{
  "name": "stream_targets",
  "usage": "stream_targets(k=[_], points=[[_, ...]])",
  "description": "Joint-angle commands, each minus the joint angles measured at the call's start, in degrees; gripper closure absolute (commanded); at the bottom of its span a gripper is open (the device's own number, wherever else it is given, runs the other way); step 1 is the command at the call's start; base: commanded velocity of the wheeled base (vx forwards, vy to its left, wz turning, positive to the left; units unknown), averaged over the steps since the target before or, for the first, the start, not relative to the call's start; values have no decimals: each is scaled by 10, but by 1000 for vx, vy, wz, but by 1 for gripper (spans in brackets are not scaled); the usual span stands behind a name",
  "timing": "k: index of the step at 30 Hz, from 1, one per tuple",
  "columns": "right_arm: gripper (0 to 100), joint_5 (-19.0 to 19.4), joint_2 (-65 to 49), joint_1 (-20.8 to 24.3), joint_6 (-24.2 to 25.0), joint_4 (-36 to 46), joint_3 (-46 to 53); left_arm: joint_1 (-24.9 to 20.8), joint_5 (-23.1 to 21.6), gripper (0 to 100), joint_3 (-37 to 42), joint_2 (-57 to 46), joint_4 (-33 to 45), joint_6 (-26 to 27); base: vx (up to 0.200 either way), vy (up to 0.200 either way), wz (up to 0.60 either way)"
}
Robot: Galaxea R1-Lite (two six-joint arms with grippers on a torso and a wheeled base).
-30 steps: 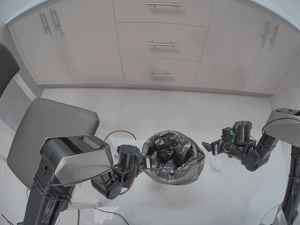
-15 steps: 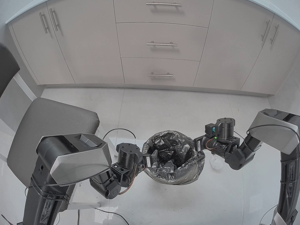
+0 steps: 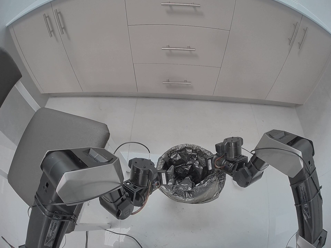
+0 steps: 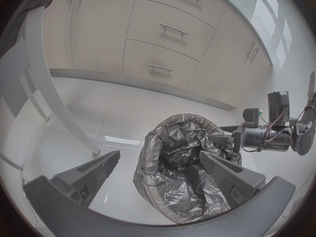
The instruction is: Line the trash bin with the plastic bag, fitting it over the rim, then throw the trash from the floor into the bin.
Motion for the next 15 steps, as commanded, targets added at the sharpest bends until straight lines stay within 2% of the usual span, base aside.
stream_targets(k=[1,15], points=[[0,-9,26,-3,-3,0,-17,-1,0,0,0,4,0,0,0,0,0],[0,-22,38,-12,-21,20,-43,0,0,0,-2,11,0,1,0,0,0]])
